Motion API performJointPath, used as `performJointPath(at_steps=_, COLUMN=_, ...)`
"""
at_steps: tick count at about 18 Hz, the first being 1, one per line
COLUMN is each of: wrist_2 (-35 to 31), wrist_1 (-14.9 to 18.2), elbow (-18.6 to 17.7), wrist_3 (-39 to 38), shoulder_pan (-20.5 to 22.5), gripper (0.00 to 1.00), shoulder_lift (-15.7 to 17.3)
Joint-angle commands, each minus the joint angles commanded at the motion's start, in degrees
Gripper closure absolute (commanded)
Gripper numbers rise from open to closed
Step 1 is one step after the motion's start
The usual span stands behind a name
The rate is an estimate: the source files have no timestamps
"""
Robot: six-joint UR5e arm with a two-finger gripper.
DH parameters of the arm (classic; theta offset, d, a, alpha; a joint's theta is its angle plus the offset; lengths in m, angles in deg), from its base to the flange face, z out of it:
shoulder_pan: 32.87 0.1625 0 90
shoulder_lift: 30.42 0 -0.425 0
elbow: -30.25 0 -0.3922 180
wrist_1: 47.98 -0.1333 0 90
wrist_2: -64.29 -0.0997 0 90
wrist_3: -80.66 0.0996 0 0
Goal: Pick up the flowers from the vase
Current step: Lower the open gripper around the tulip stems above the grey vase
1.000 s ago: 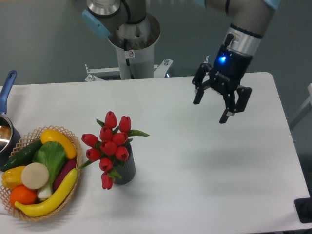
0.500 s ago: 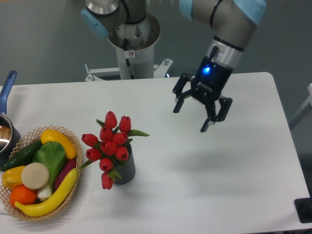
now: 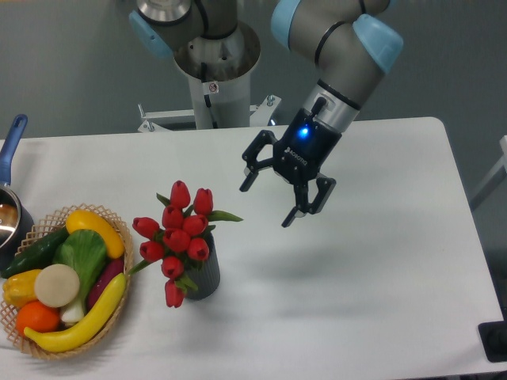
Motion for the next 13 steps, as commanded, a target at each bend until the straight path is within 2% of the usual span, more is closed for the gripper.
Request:
performJointPath(at_steps=2, wrist_2=2.8, wrist_1=-0.4, elbow=-0.9, wrist_3=0.0, shoulder_pan=0.0, gripper=0.00, shoulder_lift=-0.5)
performJointPath(at_steps=10, wrist_2=2.8, wrist_1=-1.1, elbow=-1.2, wrist_3=0.7, shoulder_pan=-2.0, gripper=0.00, shoulder_lift=-1.8)
performJointPath(at_steps=13, wrist_2=2.8, wrist_1=-5.3, elbow=-1.2, wrist_3=0.9, shoulder_pan=-4.2, gripper=0.00, shoulder_lift=-3.8)
